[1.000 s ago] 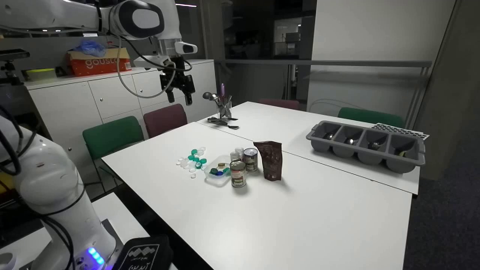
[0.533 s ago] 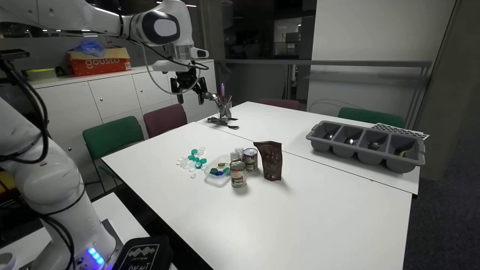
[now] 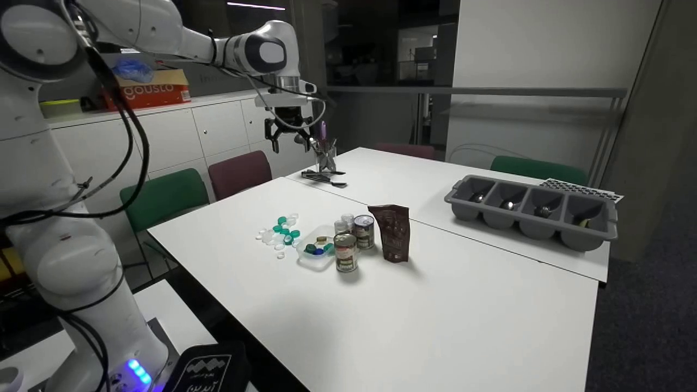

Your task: Put one of the clear discs on the table in the lunchbox

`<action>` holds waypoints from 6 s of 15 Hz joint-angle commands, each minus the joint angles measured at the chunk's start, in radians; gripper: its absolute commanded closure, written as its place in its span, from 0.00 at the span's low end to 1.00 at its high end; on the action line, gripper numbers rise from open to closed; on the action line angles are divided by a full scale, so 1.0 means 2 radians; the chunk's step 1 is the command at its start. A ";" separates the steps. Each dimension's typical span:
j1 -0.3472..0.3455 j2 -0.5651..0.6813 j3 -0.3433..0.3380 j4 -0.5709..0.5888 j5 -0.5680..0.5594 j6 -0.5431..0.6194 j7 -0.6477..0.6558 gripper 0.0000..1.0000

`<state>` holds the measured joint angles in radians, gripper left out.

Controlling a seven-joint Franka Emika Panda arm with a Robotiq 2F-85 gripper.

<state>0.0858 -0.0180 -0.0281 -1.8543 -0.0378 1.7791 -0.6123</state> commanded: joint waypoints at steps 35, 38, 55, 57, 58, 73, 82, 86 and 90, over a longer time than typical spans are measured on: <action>-0.005 0.293 0.076 0.241 -0.046 0.032 -0.363 0.00; -0.005 0.294 0.075 0.240 -0.049 0.038 -0.367 0.00; 0.063 0.404 0.103 0.317 -0.105 0.030 -0.492 0.00; 0.062 0.412 0.106 0.318 -0.101 0.041 -0.511 0.00; 0.061 0.414 0.108 0.316 -0.098 0.047 -0.521 0.00; 0.017 0.463 0.151 0.311 0.020 0.060 -0.623 0.00; 0.010 0.468 0.137 0.311 0.058 0.020 -0.581 0.00; 0.017 0.479 0.129 0.322 0.046 0.014 -0.568 0.00; 0.015 0.478 0.133 0.308 0.045 0.031 -0.575 0.00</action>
<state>0.1157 0.9343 0.2347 -1.2447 0.0558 1.8447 -1.7643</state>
